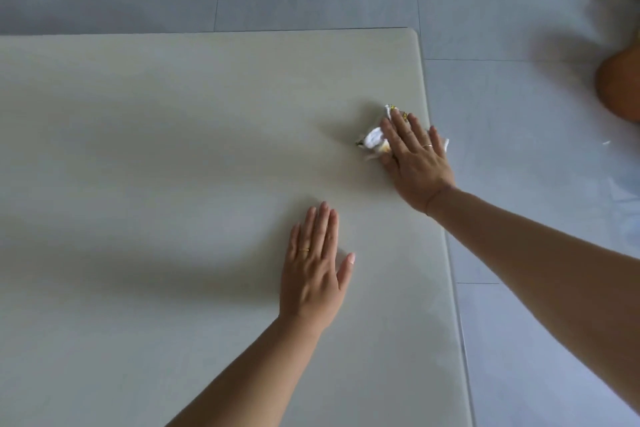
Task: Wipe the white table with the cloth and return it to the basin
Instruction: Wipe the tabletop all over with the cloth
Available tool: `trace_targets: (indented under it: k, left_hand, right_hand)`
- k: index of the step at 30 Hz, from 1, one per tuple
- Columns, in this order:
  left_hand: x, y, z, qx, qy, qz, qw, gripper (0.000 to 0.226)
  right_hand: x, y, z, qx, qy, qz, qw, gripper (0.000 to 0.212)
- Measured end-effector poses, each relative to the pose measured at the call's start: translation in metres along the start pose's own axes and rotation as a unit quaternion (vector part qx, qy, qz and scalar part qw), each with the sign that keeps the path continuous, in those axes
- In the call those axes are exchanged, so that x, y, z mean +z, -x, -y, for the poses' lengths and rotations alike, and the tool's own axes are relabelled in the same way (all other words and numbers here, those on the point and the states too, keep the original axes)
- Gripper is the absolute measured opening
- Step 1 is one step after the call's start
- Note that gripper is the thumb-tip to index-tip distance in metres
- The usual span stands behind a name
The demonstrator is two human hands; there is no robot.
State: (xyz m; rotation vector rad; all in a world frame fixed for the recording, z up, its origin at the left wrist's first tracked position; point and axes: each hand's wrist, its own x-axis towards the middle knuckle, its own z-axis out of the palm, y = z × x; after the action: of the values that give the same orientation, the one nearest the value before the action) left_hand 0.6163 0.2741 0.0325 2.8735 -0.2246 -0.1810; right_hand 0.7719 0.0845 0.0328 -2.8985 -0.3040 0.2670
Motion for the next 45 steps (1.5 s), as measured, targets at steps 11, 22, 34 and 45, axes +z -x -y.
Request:
trace_targets:
  k: [11,22,34,45]
  left_hand:
    - [0.008,0.002,0.001,0.002,-0.025,-0.002,1.000,0.066]
    - [0.007,0.003,-0.001,0.007,-0.033,-0.010,0.999,0.066]
    - [0.014,0.083,-0.024,0.060,-0.035,0.001,0.998,0.064]
    - [0.028,0.111,-0.028,0.032,-0.036,0.028,0.998,0.066]
  right_hand:
    - [0.014,0.078,0.013,-0.019,0.006,0.001,1.000,0.055]
    - [0.026,0.132,0.025,-0.043,0.009,0.007,0.999,0.056]
    - [0.033,0.176,0.033,0.001,-0.005,0.006,1.000,0.055]
    - [0.037,0.230,0.042,0.008,-0.004,0.011,1.000,0.055]
